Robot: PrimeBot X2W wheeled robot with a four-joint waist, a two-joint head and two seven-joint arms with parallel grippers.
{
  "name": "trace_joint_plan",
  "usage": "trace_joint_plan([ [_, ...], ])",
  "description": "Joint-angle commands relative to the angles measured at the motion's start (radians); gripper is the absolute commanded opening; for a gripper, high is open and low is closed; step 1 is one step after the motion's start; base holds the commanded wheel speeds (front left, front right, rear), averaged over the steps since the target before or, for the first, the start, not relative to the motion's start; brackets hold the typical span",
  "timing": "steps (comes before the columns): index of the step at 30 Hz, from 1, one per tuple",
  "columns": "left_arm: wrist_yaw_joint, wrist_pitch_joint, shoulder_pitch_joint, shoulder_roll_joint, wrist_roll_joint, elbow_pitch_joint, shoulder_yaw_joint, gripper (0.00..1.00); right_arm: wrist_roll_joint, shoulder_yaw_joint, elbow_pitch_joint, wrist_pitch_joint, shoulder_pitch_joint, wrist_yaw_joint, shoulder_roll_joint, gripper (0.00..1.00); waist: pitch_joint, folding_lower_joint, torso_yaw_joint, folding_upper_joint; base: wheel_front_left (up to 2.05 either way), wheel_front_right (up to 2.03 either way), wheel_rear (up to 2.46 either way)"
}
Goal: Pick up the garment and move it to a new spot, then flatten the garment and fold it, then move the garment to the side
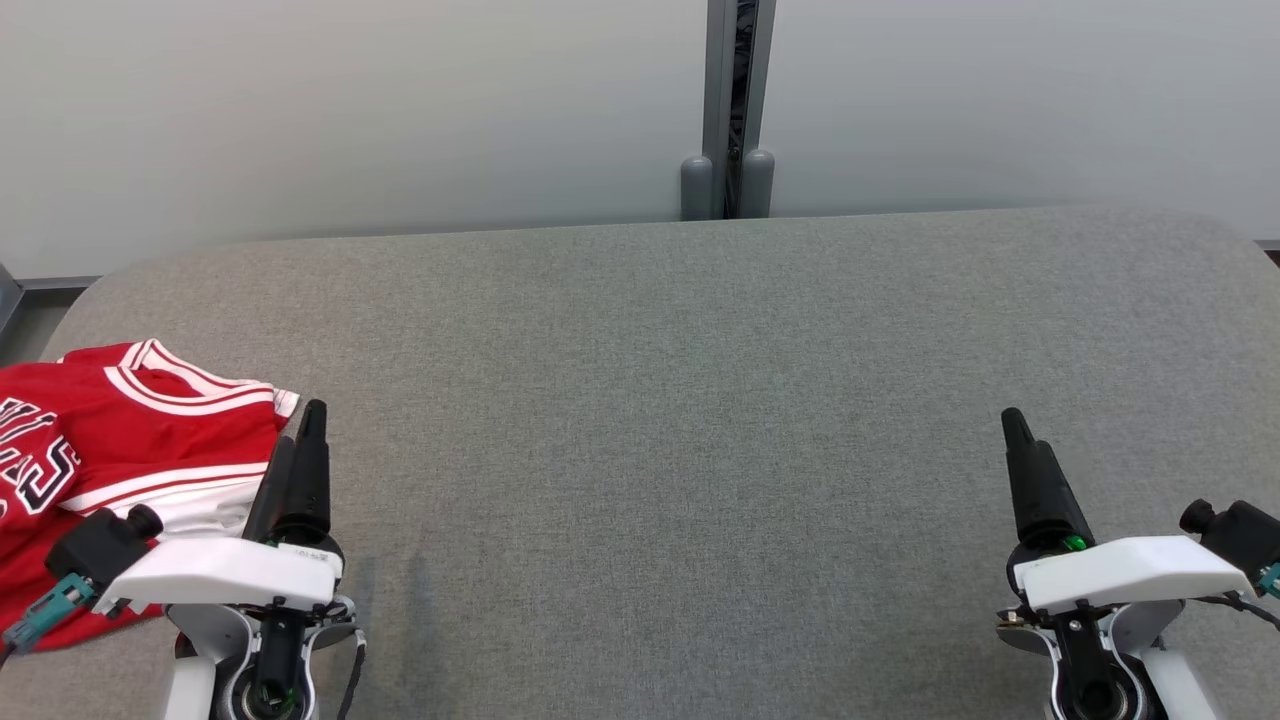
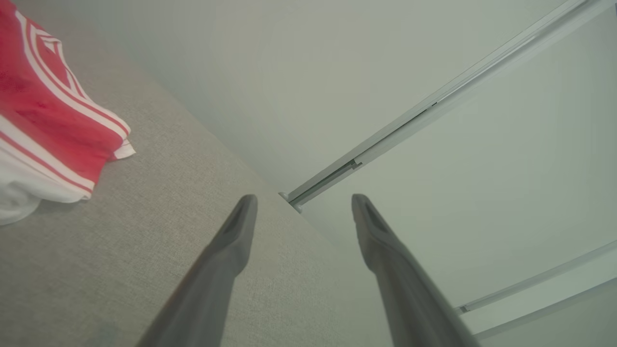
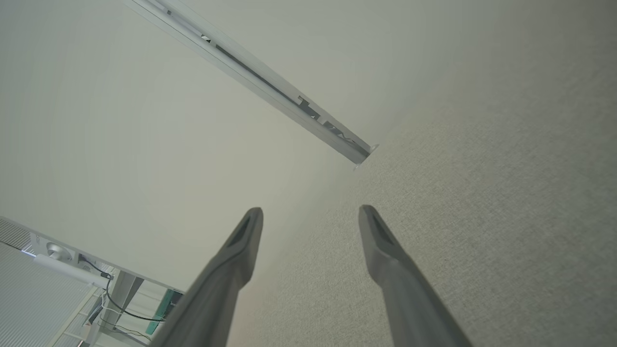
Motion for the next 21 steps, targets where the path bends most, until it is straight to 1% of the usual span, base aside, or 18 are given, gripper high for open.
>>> trace_joint_plan([
  [1, 0.008, -0.010, -0.005, 0.009, 0.041, -0.027, -0.010, 1.00, -0.040, 0.003, -0.028, -0.011, -0.010, 0.004, -0.008, 1.00, 0.000, 0.0000, 0.000, 0.0000, 0.00, 0.00, 0.00],
  [6, 0.036, -0.034, 0.007, 0.010, 0.161, -0.054, -0.050, 1.00, -0.149, 0.013, -0.055, -0.023, 0.004, 0.004, -0.009, 1.00, -0.001, 0.0000, 0.001, 0.0000, 0.00, 0.00, 0.00],
  [10, 0.067, -0.051, 0.017, 0.010, 0.238, -0.073, -0.075, 1.00, -0.224, 0.024, -0.072, -0.032, 0.014, 0.004, -0.010, 1.00, -0.003, 0.0000, 0.001, 0.0000, 0.00, 0.00, 0.00],
  [12, 0.080, -0.060, 0.020, 0.010, 0.266, -0.083, -0.086, 1.00, -0.244, 0.030, -0.080, -0.036, 0.021, 0.004, -0.010, 1.00, -0.003, 0.0000, 0.001, 0.0000, 0.00, 0.00, 0.00],
  [17, 0.097, -0.081, 0.032, 0.011, 0.332, -0.107, -0.110, 1.00, -0.293, 0.051, -0.101, -0.047, 0.027, 0.004, -0.014, 1.00, -0.003, 0.0000, -0.001, 0.0000, 0.00, 0.00, 0.00],
  [21, 0.113, -0.096, 0.038, 0.011, 0.385, -0.129, -0.130, 1.00, -0.340, 0.043, -0.116, -0.056, 0.031, 0.005, -0.014, 1.00, -0.002, 0.0000, 0.000, 0.0000, 0.00, 0.00, 0.00],
])
